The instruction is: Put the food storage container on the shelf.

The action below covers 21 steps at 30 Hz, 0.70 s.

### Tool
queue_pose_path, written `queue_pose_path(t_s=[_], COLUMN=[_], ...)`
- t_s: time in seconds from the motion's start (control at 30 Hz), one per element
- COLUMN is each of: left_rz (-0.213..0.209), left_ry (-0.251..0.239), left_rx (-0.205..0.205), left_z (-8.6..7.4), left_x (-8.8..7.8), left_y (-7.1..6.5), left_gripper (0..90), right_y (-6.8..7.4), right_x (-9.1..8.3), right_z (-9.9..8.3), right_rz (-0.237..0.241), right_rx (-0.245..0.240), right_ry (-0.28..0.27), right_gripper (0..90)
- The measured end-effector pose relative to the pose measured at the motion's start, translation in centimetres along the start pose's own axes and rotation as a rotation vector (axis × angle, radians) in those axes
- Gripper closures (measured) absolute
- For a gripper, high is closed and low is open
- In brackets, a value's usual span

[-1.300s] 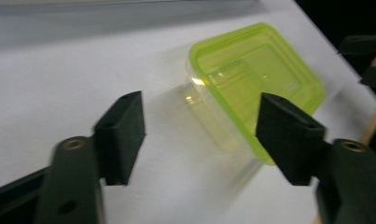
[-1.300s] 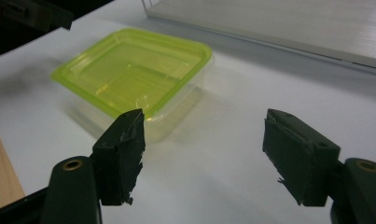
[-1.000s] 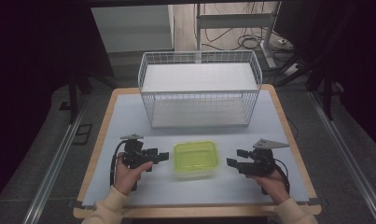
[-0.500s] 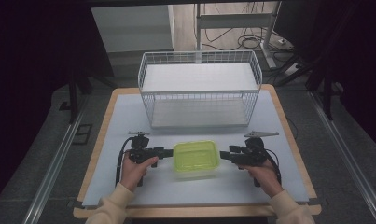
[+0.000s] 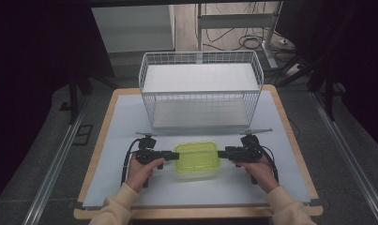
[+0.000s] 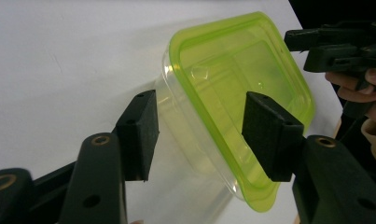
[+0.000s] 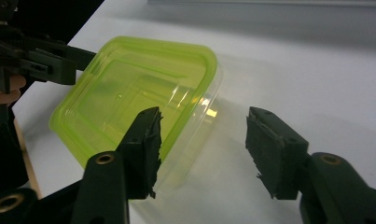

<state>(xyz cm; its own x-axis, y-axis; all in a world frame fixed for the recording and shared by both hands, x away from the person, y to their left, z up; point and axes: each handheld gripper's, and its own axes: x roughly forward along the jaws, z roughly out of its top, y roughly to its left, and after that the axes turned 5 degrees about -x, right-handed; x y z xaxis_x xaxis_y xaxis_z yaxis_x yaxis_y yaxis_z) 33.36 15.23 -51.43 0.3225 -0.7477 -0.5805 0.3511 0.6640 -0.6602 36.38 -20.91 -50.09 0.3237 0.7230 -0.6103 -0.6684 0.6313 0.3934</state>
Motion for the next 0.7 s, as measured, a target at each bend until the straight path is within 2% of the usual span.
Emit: queue_pose_path(t_s=[0.17,0.2,0.27,0.3,0.47,0.53,0.7], left_rz=[-0.022,-0.022,-0.03,-0.033,-0.039,-0.057,-0.039], left_ry=[0.017,0.017,0.036,0.033,0.023,0.009,-0.022], left_rx=[-0.003,-0.003,0.001,0.0,0.022,0.028,0.062], left_z=[-0.3,-0.3,-0.4,-0.4,-0.5,-0.6,-0.8], left_x=[0.3,0.3,0.5,0.5,0.1,-0.3,-0.9], left_y=[0.1,0.1,0.1,0.1,-0.3,-0.7,-1.2], left_gripper=[55.0,58.0,65.5,66.4,72.1,75.5,81.1], right_y=[0.0,0.0,-0.2,-0.2,0.0,0.1,0.6], right_x=[1.1,1.1,1.5,1.5,1.4,0.9,0.4], right_z=[0.0,0.0,-0.1,-0.1,-0.1,0.0,0.2], right_rz=[0.064,0.064,0.11,0.123,0.123,0.129,0.124], right_rx=[0.032,0.032,0.061,0.072,0.084,0.102,0.097], right_ry=[0.043,0.043,0.057,0.057,0.057,0.033,0.017], right_gripper=[56.3,56.3,65.7,66.9,71.5,76.8,80.8])
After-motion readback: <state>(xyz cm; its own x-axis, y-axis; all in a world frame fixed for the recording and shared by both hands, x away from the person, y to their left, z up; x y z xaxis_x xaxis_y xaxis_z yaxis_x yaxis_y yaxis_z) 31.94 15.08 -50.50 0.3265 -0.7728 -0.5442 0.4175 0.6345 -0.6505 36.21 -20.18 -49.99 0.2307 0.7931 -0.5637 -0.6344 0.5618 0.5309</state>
